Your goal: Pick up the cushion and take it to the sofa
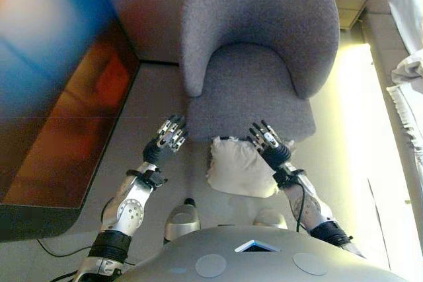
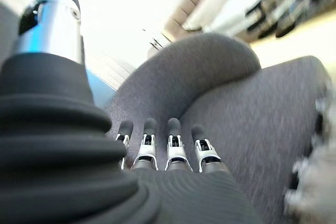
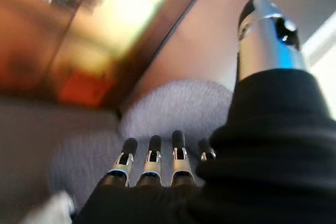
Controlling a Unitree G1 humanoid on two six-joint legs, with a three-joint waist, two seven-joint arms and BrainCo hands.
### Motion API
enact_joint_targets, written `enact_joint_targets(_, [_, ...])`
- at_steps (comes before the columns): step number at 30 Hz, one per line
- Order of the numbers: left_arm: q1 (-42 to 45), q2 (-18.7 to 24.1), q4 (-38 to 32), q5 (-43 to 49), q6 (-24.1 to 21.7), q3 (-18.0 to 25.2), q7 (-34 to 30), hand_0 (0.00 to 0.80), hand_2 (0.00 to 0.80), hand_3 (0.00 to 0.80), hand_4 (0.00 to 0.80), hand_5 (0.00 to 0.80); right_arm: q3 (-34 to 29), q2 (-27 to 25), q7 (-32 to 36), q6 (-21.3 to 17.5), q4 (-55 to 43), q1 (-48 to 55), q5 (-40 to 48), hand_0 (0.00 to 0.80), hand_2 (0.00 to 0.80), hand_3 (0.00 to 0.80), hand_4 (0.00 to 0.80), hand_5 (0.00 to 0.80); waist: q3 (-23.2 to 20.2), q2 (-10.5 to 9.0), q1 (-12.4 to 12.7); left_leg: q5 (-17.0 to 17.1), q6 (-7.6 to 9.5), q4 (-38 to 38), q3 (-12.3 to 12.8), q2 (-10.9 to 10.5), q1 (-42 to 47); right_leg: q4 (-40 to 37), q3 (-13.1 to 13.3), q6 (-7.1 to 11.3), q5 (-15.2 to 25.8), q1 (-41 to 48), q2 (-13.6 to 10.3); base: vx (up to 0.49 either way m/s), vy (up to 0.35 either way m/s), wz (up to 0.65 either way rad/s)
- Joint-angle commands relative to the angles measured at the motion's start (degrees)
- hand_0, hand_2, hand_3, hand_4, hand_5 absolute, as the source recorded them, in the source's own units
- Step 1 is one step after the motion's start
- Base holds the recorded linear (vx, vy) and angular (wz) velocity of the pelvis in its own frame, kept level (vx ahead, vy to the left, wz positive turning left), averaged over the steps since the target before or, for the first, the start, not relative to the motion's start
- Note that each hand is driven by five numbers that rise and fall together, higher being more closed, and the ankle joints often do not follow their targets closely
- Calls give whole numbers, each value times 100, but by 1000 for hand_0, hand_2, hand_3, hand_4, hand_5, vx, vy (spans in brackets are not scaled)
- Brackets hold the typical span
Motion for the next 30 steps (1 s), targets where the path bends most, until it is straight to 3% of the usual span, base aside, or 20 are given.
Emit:
enact_joint_targets(1, [-64,166,-400,-36,-292,66,-192,0,0,0,0,0,-233,123,126,-174,-351,-106,23,0,0,0,0,0,109,16,199,-4,559,50,121,-122,-88,1729,188,243,1349,-143,-125,65,65,13])
enact_joint_targets(3, [-34,216,-435,149,-420,109,-121,0,0,0,0,0,-193,100,138,-163,-379,-64,-79,0,0,0,0,0,132,20,216,-22,564,34,161,-123,-35,1815,104,211,1387,-262,-188,64,-31,-2])
enact_joint_targets(6, [15,322,-570,229,-512,281,-48,0,0,0,0,0,-124,50,233,-90,-423,-83,-100,0,0,0,0,0,189,-64,316,-44,401,192,281,-6,-80,1000,-261,199,1311,-188,-458,72,-237,-10])
enact_joint_targets(8, [3,339,-646,147,-510,370,26,0,0,0,0,0,-81,49,276,-79,-389,-188,-128,0,0,0,0,0,247,-154,332,-156,184,416,297,207,-106,238,-356,334,1544,-176,-743,100,-399,-12])
enact_joint_targets(11, [-10,356,-650,80,-504,418,209,0,0,0,0,0,-60,-6,197,-13,-388,-326,-252,0,0,0,0,0,269,-156,296,-159,-131,485,313,631,-42,-386,-347,538,1770,-151,-902,169,-383,-12])
enact_joint_targets(14, [-18,393,-698,-51,-494,493,335,0,0,0,0,0,-6,-121,157,82,-479,-417,-561,0,0,0,0,0,297,-117,208,-121,-411,463,327,1104,94,-659,-250,665,1770,-286,-842,187,-339,-14])
enact_joint_targets(16, [-13,386,-674,-126,-542,531,315,0,0,0,0,0,-9,-243,250,217,-528,-451,-632,0,0,0,0,0,320,-53,132,-12,-617,438,246,1529,100,-684,-72,694,1432,-297,-587,179,-300,-35])
enact_joint_targets(18, [29,343,-651,-186,-512,534,427,0,0,0,0,0,-9,-346,111,385,-589,-526,-664,0,0,0,0,0,342,-31,43,-12,-582,527,126,1653,150,-408,138,694,1069,-362,-311,170,-215,-10])
enact_joint_targets(19, [39,310,-693,-266,-427,557,464,0,0,0,0,0,29,-429,-19,422,-739,-532,-618,0,0,0,0,0,366,-32,-17,181,-563,673,1,1723,138,-212,312,615,760,-393,-102,121,-163,25])
enact_joint_targets(21, [33,237,-799,-405,-248,526,369,0,0,0,0,0,-5,-519,-143,283,-756,-489,-500,0,0,0,0,0,424,-20,-50,499,-576,1108,-104,1736,-76,-180,226,384,644,-278,94,89,-171,38])
enact_joint_targets(23, [-9,116,-759,-411,-163,429,222,0,0,0,0,0,-16,-502,-167,-9,-607,-497,-437,0,0,0,0,0,412,-12,-21,485,-496,1124,-5,1440,-142,-345,-3,266,707,-125,115,58,-106,49])
enact_joint_targets(26, [-163,-5,-716,-673,85,325,13,0,0,0,0,0,2,-447,-169,-305,-421,-643,-494,0,0,0,0,0,389,128,39,298,-348,206,-163,936,-7,-248,16,301,708,-245,26,54,69,55])
enact_joint_targets(28, [-280,-134,-517,-824,174,273,-85,0,0,0,0,0,-20,-334,-99,-277,-344,-682,-328,0,0,0,0,0,369,152,-5,224,-325,82,-204,848,110,-213,12,366,729,-264,-53,53,48,38])
enact_joint_targets(30, [-310,-148,-511,-912,189,126,-150,0,0,0,0,0,-16,-206,107,-145,-445,-583,-5,0,0,0,0,0,309,138,-22,220,-344,-90,-92,816,241,-341,-121,437,846,-165,-167,120,-10,2])
